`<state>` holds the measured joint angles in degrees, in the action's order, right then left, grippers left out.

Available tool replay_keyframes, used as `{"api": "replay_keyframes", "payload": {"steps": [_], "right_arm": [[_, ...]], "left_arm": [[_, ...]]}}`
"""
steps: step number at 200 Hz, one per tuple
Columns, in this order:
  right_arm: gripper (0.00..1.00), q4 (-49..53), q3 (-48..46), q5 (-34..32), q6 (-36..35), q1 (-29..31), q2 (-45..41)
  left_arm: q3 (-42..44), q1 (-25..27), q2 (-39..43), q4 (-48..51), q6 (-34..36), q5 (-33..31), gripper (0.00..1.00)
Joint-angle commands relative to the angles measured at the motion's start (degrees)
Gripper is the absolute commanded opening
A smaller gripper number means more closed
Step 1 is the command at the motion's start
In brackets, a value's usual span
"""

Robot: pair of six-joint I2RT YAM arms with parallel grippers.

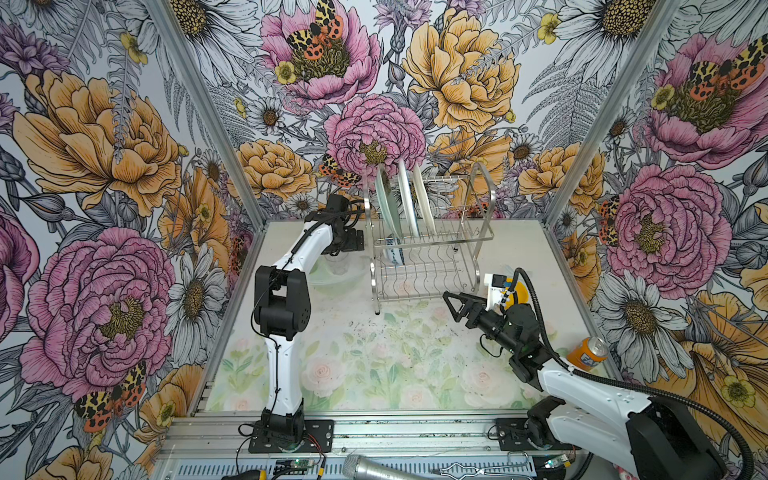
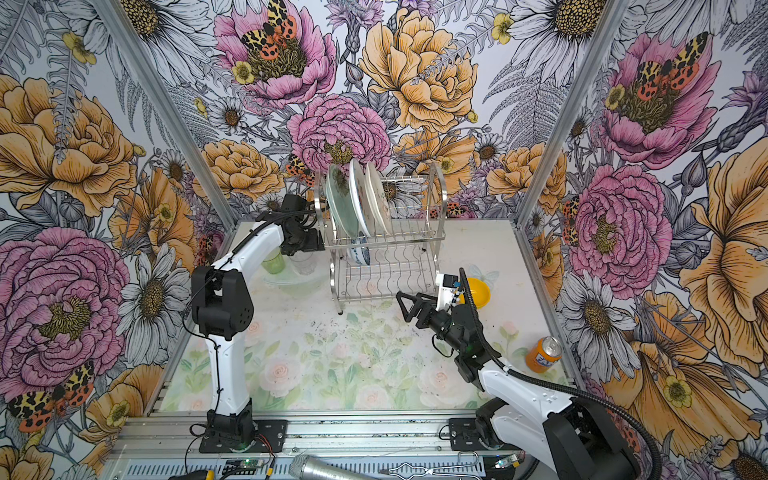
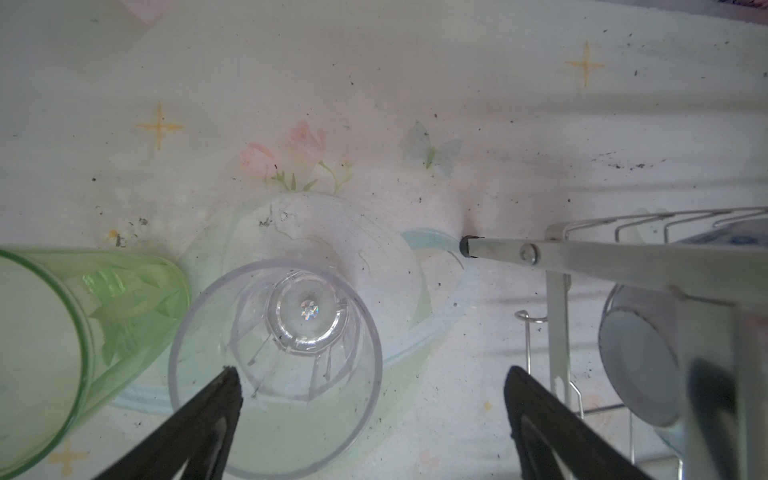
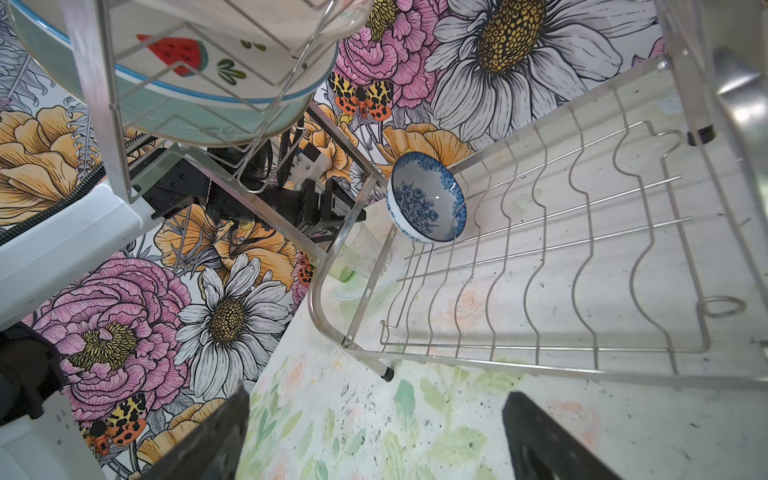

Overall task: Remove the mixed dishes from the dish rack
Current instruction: 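Lower the clear glass onto the table beside the green glass and open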

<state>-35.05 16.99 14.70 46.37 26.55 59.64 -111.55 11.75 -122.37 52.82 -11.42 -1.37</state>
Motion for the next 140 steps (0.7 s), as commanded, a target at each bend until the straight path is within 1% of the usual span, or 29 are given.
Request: {"api": "replay_keyframes", "payload": {"steps": [1, 29, 45, 65, 81, 110, 121, 140], "right_arm": [[0.99, 1.04, 1.39, -2.07, -1.15, -0.42, -0.46], [0.99, 1.74, -0.75, -5.29, 0.21, -1.86, -2.5], [0.99, 2.55, -1.64, -5.64, -0.37, -2.33, -4.17], [0.99, 5.34, -0.88, -5.0, -3.18, -2.35, -5.04], [0.99, 6.56, -0.21, -4.21, -4.93, -2.45, -5.13], [0.99, 7.86, 1.48, -0.32, -8.07, -2.38, -4.46], [0.99, 11.08, 3.04, 0.17, -9.97, -2.07, -4.18], [0.99, 15.66, 4.85, -1.87, -13.32, -0.54, -4.73]], "left_arm": [[0.04, -0.31, 3.94, -0.19, 0.57, 1.48, 0.99], [1.07, -0.06, 5.99, -0.25, 0.65, 1.42, 0.99], [2.26, 0.25, 7.43, -0.18, 0.61, 0.36, 0.99], [4.28, 1.62, 9.54, -0.26, 0.62, -3.71, 0.99], [6.15, 2.81, 11.09, -0.73, 0.58, -5.68, 0.99], [10.62, 3.1, 13.06, -2.68, -0.62, -9.05, 0.99], [12.32, 3.11, 13.97, -3.41, -1.27, -9.7, 0.99], [17.27, 3.11, 17.37, -7.54, -2.56, -9.1, 0.99]]}}
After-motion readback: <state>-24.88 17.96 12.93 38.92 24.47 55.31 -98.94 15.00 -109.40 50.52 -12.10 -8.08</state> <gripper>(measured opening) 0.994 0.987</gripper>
